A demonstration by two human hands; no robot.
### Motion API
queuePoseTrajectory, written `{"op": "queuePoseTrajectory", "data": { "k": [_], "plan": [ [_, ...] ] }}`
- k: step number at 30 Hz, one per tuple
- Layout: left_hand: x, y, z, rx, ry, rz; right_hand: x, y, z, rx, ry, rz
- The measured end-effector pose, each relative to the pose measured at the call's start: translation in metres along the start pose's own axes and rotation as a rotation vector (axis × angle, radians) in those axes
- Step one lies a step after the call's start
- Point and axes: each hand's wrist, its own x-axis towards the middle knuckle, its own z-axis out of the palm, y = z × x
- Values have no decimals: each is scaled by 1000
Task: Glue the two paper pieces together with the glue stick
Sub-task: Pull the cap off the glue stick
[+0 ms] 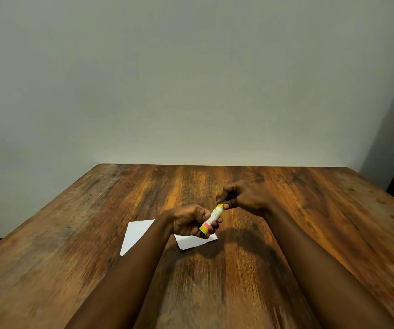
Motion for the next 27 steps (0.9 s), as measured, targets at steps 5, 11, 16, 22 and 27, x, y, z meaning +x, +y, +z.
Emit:
{"op": "queuePoseTrajectory", "data": {
  "k": [5,11,16,22,27],
  "plan": [
    [-6,-7,-2,-126,15,48,-6,3,-1,158,91,-15],
    [1,-13,-6,-154,171,241,-8,23,-1,241,150,120],
    [8,-11,2,-117,370,355,-11,45,14,342,321,223],
    [14,-12,13,-29,544,473,-27,65,34,227,556,318],
    [16,-15,19,-32,664,561,-41,77,42,79,530,383]
  ]
}}
